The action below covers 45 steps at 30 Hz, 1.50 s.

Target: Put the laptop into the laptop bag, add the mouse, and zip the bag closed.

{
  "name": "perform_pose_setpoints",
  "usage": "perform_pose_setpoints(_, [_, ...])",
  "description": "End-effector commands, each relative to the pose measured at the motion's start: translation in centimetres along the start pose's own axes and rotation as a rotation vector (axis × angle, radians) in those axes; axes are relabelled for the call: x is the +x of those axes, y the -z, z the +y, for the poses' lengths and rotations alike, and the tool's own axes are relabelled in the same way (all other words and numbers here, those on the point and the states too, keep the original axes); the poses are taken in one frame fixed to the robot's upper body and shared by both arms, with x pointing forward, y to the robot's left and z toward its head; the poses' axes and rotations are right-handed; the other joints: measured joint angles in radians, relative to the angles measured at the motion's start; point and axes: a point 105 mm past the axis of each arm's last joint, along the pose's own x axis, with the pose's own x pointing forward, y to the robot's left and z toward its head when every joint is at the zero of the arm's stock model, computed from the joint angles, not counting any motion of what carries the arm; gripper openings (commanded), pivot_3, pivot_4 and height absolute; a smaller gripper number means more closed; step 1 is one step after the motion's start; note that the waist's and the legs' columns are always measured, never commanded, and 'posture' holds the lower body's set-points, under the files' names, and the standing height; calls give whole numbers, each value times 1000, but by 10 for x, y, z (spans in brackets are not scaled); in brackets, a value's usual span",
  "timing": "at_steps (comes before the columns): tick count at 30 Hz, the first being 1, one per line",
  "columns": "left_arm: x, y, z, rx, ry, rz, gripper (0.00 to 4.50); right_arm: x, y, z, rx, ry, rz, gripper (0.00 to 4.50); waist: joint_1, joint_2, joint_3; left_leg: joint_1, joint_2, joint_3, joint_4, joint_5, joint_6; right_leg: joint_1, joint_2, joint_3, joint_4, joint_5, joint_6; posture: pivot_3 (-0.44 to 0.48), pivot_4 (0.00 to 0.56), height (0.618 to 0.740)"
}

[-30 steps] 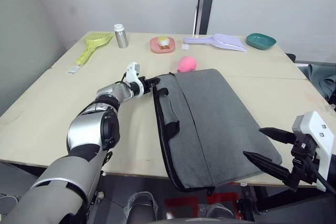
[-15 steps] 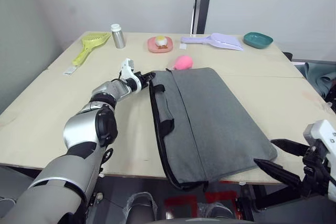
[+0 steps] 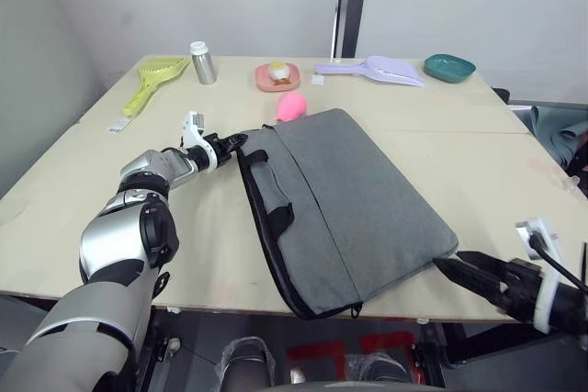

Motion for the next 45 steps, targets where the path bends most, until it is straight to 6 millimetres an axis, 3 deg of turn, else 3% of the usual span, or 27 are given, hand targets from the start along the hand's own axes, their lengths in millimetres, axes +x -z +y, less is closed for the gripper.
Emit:
perform_pose_setpoints(1, [0,-6,-11,11,57,-12,9,9,5,-17,75,43,11,4500,3,0,0,0,0,0,0,0,0,0,0,0,0,0,0,0,150,740])
perform_pose_setpoints(5, [-3,-8,-13,12,67,-15,9,12,9,-27,71,88,46,4500,5,0,0,0,0,0,0,0,0,2,0,0,-1,0,-1,0,150,740])
perform_pose_setpoints(11, [-11,-14,-9,10,56,-30,9,-3,-6,-41,26,130,19,4500,8,0,0,2,-1,0,2,0,0,6,-1,0,0,0,-1,0,150,740])
perform_pose_setpoints(16, [-13,-16,-8,12,53,-38,9,-24,-17,-29,-26,73,-14,4500,20,0,0,1,-1,0,2,0,0,4,-1,-1,0,0,-1,0,150,740])
perform_pose_setpoints(20, [-13,-16,-7,12,53,-38,9,-31,-18,-37,-20,110,-14,4500,16,0,0,0,0,-1,2,0,0,3,0,-1,-1,0,-1,0,150,740])
perform_pose_setpoints(25, [-12,-15,-9,16,58,-32,9,-10,-13,-60,41,164,-11,4500,12,0,0,1,0,0,3,0,0,3,0,0,1,0,-1,0,150,740])
perform_pose_setpoints(33, [-13,-18,-11,21,64,-41,9,27,-26,-50,53,65,-39,4500,4,0,0,1,0,-1,3,0,0,3,0,-1,1,0,-2,0,150,740])
perform_pose_setpoints(36, [-14,-19,-10,21,63,-44,0,33,-26,-43,29,30,-20,3717,4,0,0,1,0,-1,3,0,0,3,0,-1,1,0,-2,0,150,740])
perform_pose_setpoints(45, [-24,-20,-15,44,94,-27,0,39,-45,-42,-32,17,-44,660,-13,0,0,1,0,0,2,0,0,3,0,-1,1,0,-2,0,150,740])
